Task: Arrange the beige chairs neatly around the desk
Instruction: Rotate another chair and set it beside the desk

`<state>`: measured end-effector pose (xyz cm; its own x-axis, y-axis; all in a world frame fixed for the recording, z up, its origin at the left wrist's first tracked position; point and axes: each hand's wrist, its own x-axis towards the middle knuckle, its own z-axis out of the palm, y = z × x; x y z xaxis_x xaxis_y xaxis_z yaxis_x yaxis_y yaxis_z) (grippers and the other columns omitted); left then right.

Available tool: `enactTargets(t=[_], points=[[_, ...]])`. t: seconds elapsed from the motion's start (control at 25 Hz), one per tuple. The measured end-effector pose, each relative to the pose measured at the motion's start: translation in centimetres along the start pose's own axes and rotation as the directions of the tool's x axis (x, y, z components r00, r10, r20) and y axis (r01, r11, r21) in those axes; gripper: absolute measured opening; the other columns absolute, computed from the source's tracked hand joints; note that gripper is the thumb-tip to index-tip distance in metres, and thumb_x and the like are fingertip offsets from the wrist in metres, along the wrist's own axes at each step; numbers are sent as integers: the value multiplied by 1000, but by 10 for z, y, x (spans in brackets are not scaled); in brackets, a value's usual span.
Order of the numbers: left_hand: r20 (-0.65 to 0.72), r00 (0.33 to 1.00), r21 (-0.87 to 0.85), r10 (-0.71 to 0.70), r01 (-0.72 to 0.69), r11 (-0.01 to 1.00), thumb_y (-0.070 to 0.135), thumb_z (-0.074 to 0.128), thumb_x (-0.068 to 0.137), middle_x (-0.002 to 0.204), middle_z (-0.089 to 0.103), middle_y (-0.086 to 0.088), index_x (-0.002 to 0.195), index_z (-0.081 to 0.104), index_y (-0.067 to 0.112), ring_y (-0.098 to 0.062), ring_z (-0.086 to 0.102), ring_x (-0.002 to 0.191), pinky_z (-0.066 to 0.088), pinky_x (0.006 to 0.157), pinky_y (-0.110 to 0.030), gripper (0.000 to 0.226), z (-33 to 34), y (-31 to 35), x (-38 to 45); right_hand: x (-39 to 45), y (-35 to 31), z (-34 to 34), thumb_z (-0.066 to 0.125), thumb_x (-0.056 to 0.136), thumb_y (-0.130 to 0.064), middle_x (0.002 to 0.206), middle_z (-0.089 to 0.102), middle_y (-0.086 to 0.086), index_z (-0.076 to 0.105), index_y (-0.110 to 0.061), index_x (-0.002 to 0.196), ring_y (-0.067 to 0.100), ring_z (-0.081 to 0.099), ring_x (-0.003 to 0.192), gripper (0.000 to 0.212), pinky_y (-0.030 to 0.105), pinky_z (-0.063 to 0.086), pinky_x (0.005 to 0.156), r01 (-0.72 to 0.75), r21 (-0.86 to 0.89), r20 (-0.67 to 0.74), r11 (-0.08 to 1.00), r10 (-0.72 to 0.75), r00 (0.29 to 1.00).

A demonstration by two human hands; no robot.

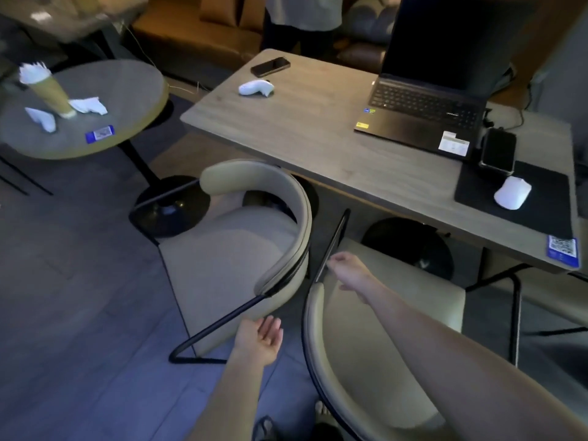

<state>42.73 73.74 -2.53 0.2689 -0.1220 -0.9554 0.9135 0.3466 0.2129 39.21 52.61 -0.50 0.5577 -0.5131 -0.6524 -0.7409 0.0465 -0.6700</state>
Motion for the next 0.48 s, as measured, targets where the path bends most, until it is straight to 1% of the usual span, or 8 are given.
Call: enactTargets(t=[0.04, 0.08, 0.16, 0.2, 0.28, 0.36, 0.4, 0.48], points=[[-23, 1000, -17, -8, 7, 1000, 44, 32, 104, 96, 56, -10, 97, 52, 4, -24, 59, 88, 46, 95, -34, 45, 6, 8, 11, 13, -7, 6, 51, 97, -30, 104, 60, 4, 57, -17, 120, 21, 57, 96, 27, 38, 52, 85, -13, 7, 8, 1000, 13, 1000], [-53, 998, -39, -28, 26, 999, 49, 33, 102, 88, 53, -10, 96, 50, 4, -23, 56, 78, 47, 93, -34, 48, 13, 14, 23, 24, -14, 11, 51, 97, -31, 106, 61, 5, 55, -15, 124, 21, 59, 97, 32, 36, 52, 82, -33, 17, 16, 999, 33, 999], [-90, 994, -62, -66, 60, 996, 59, 37, 97, 90, 53, -13, 113, 49, 3, -24, 54, 75, 47, 95, -36, 59, 27, 27, 44, 45, -29, 23, 52, 98, -33, 114, 61, 9, 49, -13, 134, 25, 61, 107, 41, 35, 53, 80, -53, 40, 29, 998, 51, 998], [-88, 993, -62, -79, 73, 995, 64, 38, 93, 97, 56, -15, 124, 49, 4, -26, 56, 80, 47, 95, -37, 69, 34, 36, 58, 57, -36, 29, 53, 98, -34, 115, 60, 10, 44, -12, 139, 27, 60, 112, 48, 35, 54, 85, -63, 71, 24, 995, 61, 998], [-73, 987, -84, -142, 136, 987, 75, 39, 85, 124, 57, -16, 138, 44, 7, -32, 58, 105, 47, 96, -40, 86, 44, 48, 79, 79, -49, 40, 58, 95, -40, 118, 56, 6, 29, -12, 150, 26, 56, 113, 68, 42, 51, 99, -89, 130, 4, 987, 89, 996], [-48, 979, -107, -196, 190, 976, 76, 45, 82, 144, 47, -16, 143, 40, 10, -37, 49, 127, 45, 98, -47, 90, 56, 59, 96, 103, -62, 55, 65, 87, -46, 141, 44, 7, 14, -20, 156, 29, 48, 125, 89, 50, 46, 104, -152, 191, -7, 970, 156, 988], [-38, 972, -142, -231, 224, 964, 72, 51, 82, 145, 44, -16, 143, 41, 11, -38, 46, 130, 46, 96, -50, 87, 63, 62, 102, 112, -67, 63, 69, 85, -47, 151, 35, 8, 9, -24, 156, 33, 43, 133, 96, 56, 44, 103, -202, 235, -2, 951, 209, 978], [-39, 960, -189, -276, 264, 946, 55, 64, 85, 140, 47, -17, 137, 45, 8, -39, 45, 130, 47, 92, -53, 72, 73, 65, 111, 126, -75, 74, 73, 84, -42, 156, 28, 12, 5, -26, 155, 43, 36, 138, 100, 69, 40, 100, -319, 328, 31, 889, 328, 944]])
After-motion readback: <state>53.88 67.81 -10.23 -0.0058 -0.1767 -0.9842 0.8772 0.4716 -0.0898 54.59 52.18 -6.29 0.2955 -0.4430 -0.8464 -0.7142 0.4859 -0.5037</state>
